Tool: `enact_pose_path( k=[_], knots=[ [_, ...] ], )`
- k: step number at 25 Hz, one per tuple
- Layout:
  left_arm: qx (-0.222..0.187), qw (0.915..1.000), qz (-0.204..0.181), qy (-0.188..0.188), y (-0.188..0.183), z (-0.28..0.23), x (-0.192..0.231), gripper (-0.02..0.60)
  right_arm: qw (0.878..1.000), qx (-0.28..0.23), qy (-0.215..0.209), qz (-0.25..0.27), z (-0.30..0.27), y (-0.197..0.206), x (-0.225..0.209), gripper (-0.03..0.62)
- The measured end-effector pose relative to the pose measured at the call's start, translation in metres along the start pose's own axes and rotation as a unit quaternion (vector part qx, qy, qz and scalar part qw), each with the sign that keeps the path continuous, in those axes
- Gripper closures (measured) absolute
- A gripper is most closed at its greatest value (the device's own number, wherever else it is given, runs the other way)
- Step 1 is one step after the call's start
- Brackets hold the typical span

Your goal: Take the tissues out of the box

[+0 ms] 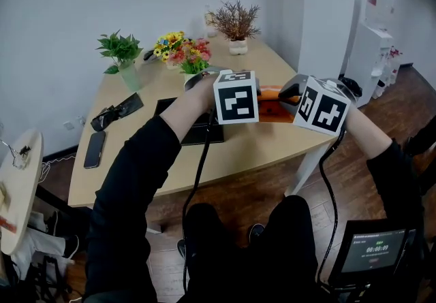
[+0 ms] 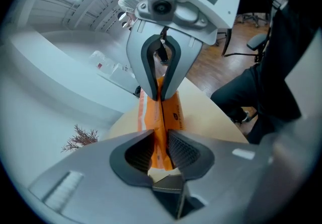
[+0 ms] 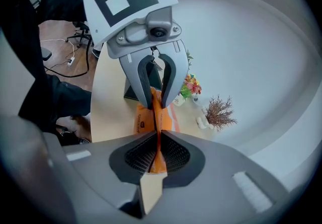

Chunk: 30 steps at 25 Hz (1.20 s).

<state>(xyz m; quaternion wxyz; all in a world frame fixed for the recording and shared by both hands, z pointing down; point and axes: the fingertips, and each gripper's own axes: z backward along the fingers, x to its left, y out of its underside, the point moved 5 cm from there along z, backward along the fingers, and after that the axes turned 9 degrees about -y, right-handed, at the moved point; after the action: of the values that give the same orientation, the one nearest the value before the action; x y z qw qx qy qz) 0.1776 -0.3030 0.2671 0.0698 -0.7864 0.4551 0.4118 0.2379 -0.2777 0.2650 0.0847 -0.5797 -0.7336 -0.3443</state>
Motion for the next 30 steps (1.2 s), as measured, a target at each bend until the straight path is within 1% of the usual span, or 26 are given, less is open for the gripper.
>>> enact_pose_path(
  k=[3,9,12,16,18,20,22,23,24,25,26,27,28,29,30],
  knots=[
    [0.005,1.0,0.005,0.006,0.004,-0.011,-0.007,0.514,1.0,-0.001,-0.002,-0.004,-0.012,0.005,0.004,0.566],
    [0.029,0.9995,0.009,0.007,0.017,-0.035,-0.024,0.511,1.0,-0.012,-0.003,-0.005,-0.04,0.014,0.016,0.56],
    [0.027,0.9996,0.01,0.002,0.021,-0.04,-0.032,0.514,1.0,-0.015,-0.005,-0.008,-0.046,0.018,0.021,0.559],
    [0.026,0.9994,0.023,-0.007,0.022,-0.039,-0.032,0.512,1.0,-0.013,-0.006,-0.011,-0.047,0.016,0.019,0.558],
    [0.026,0.9992,0.024,-0.017,0.023,-0.04,-0.033,0.509,1.0,-0.01,-0.006,-0.009,-0.048,0.016,0.02,0.556],
    [0.027,0.999,0.015,-0.031,0.023,-0.04,-0.035,0.502,1.0,-0.007,-0.005,-0.005,-0.049,0.016,0.021,0.551],
    [0.028,0.9978,0.006,-0.059,0.023,-0.039,-0.034,0.499,1.0,-0.013,0.008,-0.001,-0.047,0.016,0.019,0.54],
    [0.025,0.9962,0.007,-0.083,0.023,-0.035,-0.031,0.49,0.999,-0.024,0.023,-0.001,-0.043,0.014,0.016,0.536],
    [0.018,0.9934,0.015,-0.112,0.023,-0.03,-0.025,0.474,0.998,-0.044,0.043,-0.007,-0.036,0.012,0.012,0.535],
    [0.006,0.989,0.031,-0.144,0.024,-0.022,-0.018,0.45,0.995,-0.072,0.066,-0.019,-0.027,0.01,0.007,0.536],
    [-0.011,0.9829,0.056,-0.175,0.024,-0.011,-0.01,0.439,0.99,-0.104,0.09,-0.037,-0.014,0.009,0.001,0.536],
    [-0.037,0.9744,0.091,-0.203,0.024,0.002,-0.002,0.439,0.982,-0.14,0.113,-0.059,0.0,0.008,-0.005,0.541],
    [-0.069,0.9627,0.132,-0.226,0.024,0.018,0.004,0.439,0.971,-0.177,0.135,-0.086,0.015,0.008,-0.01,0.55],
    [-0.105,0.947,0.175,-0.248,0.024,0.036,0.007,0.439,0.958,-0.214,0.154,-0.114,0.028,0.009,-0.013,0.56],
    [-0.144,0.9271,0.217,-0.269,0.024,0.053,0.006,0.44,0.943,-0.249,0.17,-0.142,0.04,0.012,-0.015,0.566]
  ],
)
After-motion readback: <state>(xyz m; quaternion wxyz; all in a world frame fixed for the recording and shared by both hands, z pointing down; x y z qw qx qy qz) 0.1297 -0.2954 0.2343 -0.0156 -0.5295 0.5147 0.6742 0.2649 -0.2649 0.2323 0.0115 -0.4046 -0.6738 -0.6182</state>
